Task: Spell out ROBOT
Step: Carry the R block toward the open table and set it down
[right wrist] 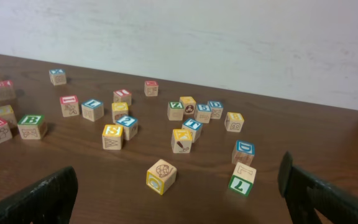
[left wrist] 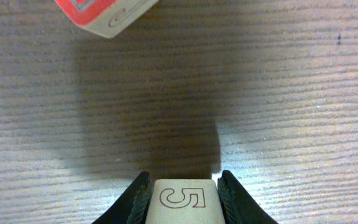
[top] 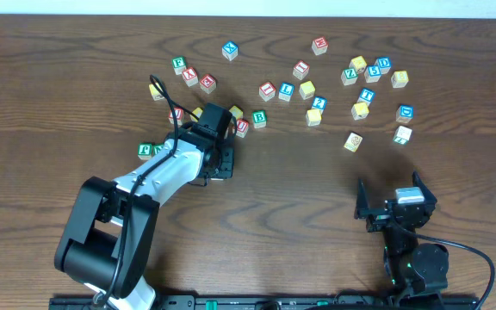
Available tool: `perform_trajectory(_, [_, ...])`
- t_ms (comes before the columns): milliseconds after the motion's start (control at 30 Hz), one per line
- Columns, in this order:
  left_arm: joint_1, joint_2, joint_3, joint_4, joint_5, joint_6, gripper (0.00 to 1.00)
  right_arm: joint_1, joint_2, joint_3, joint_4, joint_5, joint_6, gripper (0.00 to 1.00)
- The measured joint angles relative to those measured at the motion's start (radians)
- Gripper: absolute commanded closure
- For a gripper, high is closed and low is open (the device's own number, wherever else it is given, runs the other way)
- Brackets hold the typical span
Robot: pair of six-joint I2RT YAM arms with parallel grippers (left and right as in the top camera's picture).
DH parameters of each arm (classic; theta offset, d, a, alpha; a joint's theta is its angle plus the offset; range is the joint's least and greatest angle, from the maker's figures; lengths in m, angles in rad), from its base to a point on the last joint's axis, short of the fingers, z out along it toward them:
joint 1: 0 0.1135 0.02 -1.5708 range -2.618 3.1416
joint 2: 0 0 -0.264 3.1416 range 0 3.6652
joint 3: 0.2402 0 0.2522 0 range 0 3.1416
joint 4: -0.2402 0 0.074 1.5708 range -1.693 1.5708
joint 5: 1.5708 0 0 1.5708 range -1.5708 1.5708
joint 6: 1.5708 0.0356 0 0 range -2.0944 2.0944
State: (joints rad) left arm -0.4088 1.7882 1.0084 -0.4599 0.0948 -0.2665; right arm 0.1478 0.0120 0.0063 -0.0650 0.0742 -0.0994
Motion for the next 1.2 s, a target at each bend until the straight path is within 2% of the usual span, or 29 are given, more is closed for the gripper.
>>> perform_trajectory(133, [0.0, 0.0, 0.0, -0.005, 0.0, 0.0, 0.92, 0.0, 0.0, 0.0, 0.0, 0.0, 0.0, 0.01])
perform_trajectory(233, [0.0, 0.0, 0.0, -0.005, 0.0, 0.0, 0.76, 0.0, 0.0, 0.0, 0.0, 0.0, 0.0, 0.01])
perform_trajectory(400, [0.0, 0.0, 0.0, -0.005, 0.0, 0.0, 0.74, 0.0, 0.0, 0.0, 0.0, 0.0, 0.0, 0.01])
perform_trajectory(467, [0.0, 0.0, 0.0, -0.005, 0.0, 0.002, 0.62, 0.0, 0.0, 0.0, 0.0, 0.0, 0.0, 0.01])
perform_trajectory(1067, [0.0, 0.005, 0.002, -0.018, 0.031, -0.004, 0.56, 0.0, 0.0, 0.0, 0.0, 0.0, 0.0, 0.01])
perform_trajectory(1100, [0.0, 0.005, 0.008, -0.039, 0.037, 0.002, 0.49, 0.0, 0.0, 0.0, 0.0, 0.0, 0.0, 0.01])
perform_trajectory(1200, [0.0, -0.002, 0.035, -0.084, 0.042, 0.024, 0.42, 0.0, 0.0, 0.0, 0.0, 0.0, 0.0, 0.01])
